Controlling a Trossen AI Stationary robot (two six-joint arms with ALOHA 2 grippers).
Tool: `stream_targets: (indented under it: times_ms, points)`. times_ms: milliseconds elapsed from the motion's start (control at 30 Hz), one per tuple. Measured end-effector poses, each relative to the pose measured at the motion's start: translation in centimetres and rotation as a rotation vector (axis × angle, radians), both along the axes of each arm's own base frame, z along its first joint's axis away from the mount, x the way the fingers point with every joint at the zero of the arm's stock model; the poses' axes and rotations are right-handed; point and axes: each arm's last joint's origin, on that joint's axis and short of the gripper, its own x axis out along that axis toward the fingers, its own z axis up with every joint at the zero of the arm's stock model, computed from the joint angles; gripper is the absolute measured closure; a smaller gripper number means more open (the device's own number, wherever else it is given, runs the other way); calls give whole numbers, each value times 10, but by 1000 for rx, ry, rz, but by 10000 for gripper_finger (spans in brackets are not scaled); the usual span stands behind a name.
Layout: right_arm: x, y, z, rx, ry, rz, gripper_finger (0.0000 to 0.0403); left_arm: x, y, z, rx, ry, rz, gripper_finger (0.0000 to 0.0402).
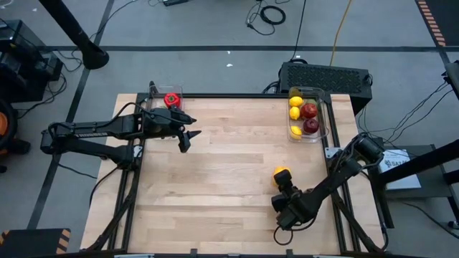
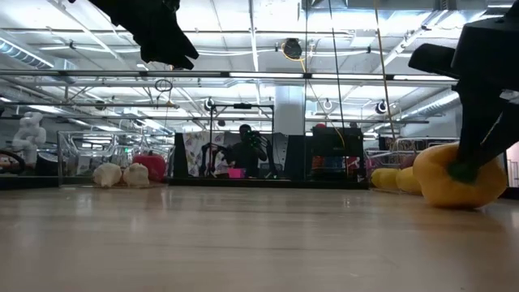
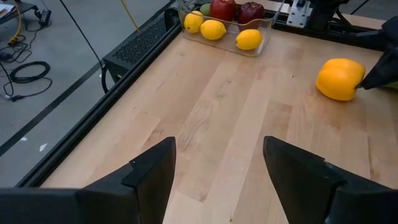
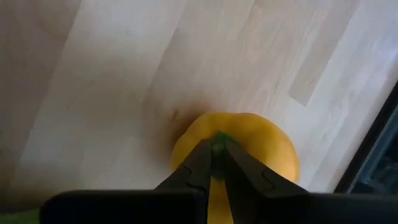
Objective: Sort produce into baskets
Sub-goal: Put the yellow bell pepper into the left transparent bin
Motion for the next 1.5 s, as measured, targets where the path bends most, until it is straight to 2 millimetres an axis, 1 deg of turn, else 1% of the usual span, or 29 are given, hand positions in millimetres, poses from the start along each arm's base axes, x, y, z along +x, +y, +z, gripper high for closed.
stream_targets:
  times_ms: [133, 267, 400, 533, 700, 800, 900, 967, 1067, 1167, 1267, 1400, 1433, 1500]
  points:
    - [1, -1, 0, 17, 3, -24, 390, 0, 0, 0, 0, 0, 0, 153]
    - [2, -1, 1, 23, -5, -25, 398, 0, 0, 0, 0, 0, 0, 153]
    - [9, 4, 11, 38, -34, -23, 400, 0, 0, 0, 0, 0, 0, 153]
    - [19, 9, 35, 22, -87, -20, 401, 0, 0, 0, 2, -7, 0, 153]
    - [35, 13, 72, -22, -215, -23, 402, 0, 0, 4, 35, -27, -18, 153]
    - [48, 10, 96, -50, -324, -40, 402, 1, -6, 8, 84, -54, -85, 153]
    - [60, 2, 121, -67, -417, -51, 402, 4, -17, 12, 143, -78, -180, 153]
    - [66, -7, 141, -60, -483, -62, 402, 4, -25, 16, 188, -103, -229, 153]
    - [72, -30, 167, -30, -575, -92, 403, -2, -34, 27, 257, -137, -238, 153]
    - [79, -60, 190, 40, -664, -136, 403, -13, -42, 39, 294, -177, -206, 153]
    - [93, -95, 211, 145, -789, -167, 402, -24, -49, 46, 308, -217, -210, 153]
    - [119, -146, 229, 300, -968, -142, 401, -40, -56, 49, 303, -226, -235, 153]
    - [125, -158, 231, 331, -1007, -134, 401, -43, -57, 50, 288, -227, -237, 153]
    - [137, -185, 230, 362, -1065, -144, 401, -51, -59, 46, 266, -192, -253, 153]
